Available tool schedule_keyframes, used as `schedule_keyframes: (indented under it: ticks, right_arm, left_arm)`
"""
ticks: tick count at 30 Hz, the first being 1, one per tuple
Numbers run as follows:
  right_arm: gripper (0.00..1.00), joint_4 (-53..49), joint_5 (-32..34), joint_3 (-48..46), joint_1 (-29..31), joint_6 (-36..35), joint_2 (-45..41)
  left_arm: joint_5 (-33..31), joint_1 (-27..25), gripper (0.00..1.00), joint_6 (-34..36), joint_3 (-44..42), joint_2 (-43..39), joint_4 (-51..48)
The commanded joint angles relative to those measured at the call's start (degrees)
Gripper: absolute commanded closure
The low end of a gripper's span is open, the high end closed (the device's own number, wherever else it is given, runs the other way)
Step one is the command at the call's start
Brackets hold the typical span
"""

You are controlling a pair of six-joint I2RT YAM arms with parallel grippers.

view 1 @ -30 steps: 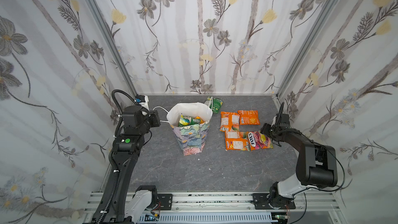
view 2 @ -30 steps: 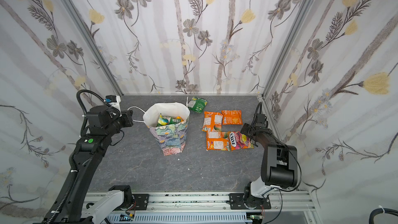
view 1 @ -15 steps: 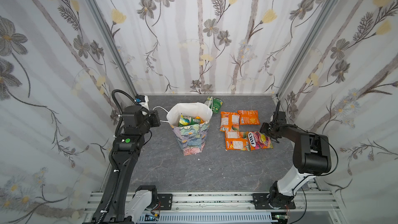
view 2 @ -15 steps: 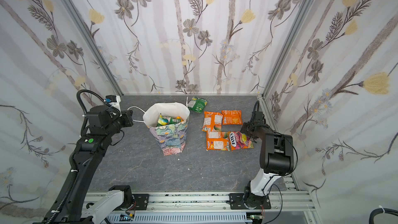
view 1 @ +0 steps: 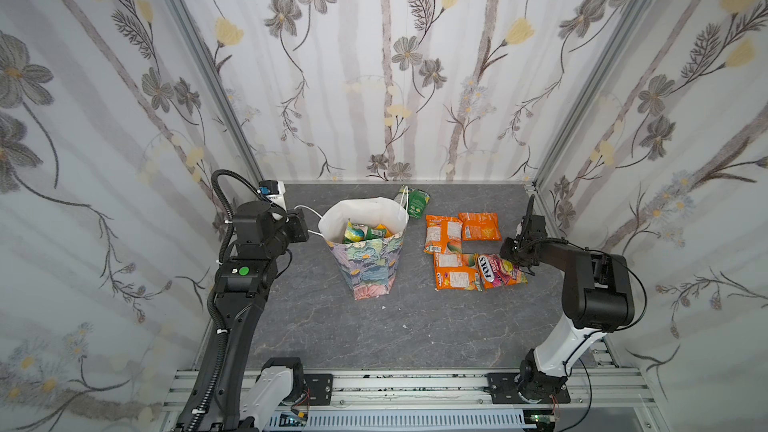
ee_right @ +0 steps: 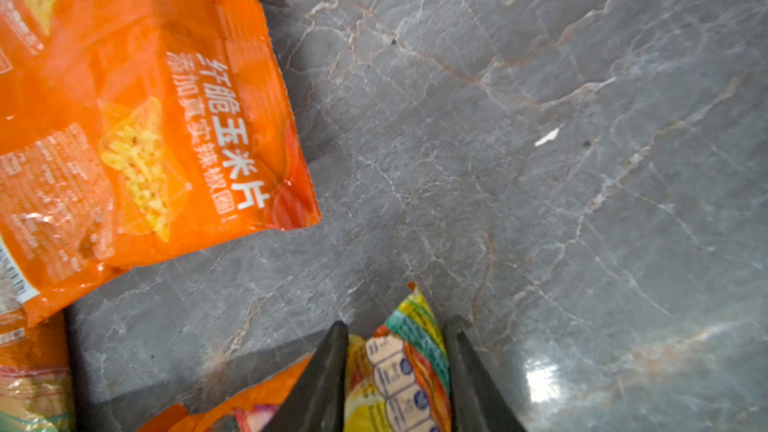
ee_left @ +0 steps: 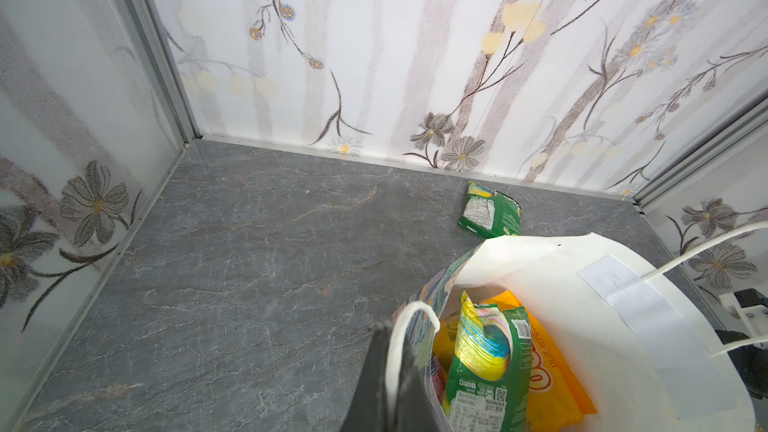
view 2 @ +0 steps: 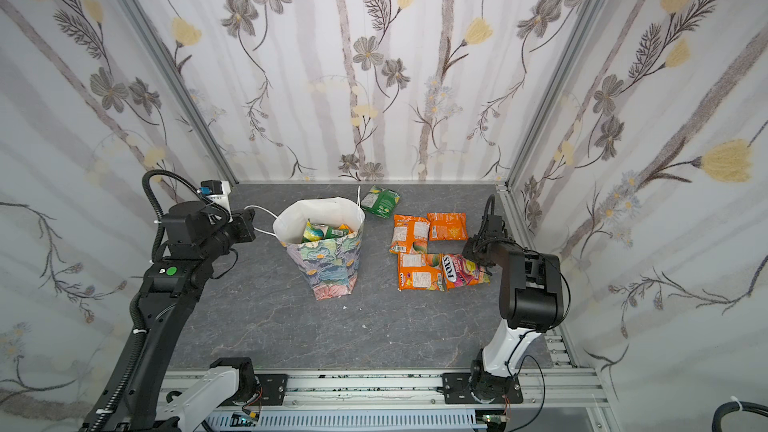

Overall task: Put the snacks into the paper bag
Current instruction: 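Lower the right gripper and close it on the pink FOX'S bag's end, then lift the pink FOX'S bag with the right gripper toward the paper bag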

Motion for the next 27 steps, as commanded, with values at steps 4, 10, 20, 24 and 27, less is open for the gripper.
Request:
schedule_keyframes:
  ticks: [4,10,20,24,27]
  right_arm:
    - [0.90,0.0,-0.1,0.7,0.1,-0.2,0.3]
    - [1.00,-0.5,-0.6,1.2,0.1,-0.4,-1.5]
    - [1.00,-1.8,-1.4,0.7,0.2,-0.8,-10.3]
    - [1.00,-1.5,-3.0,0.4,0.5,-1.0,-14.7]
    - [1.00,-1.1,-4.7,0.2,1.3,-1.8,-18.2]
  left_arm:
    - [-0.3,0.1,1.00,0.5,0.5,-0.2,0.0]
    - [0.6,0.0,1.00,0.4,1.1,0.4,0.4]
    - [1.4,0.0,1.00,0.8,2.3,1.5,1.0]
    - [2.2,0.1,1.00,1.0,2.8,2.3,1.1]
    - [3.3,0.1,1.00,1.3,3.3,2.9,1.2]
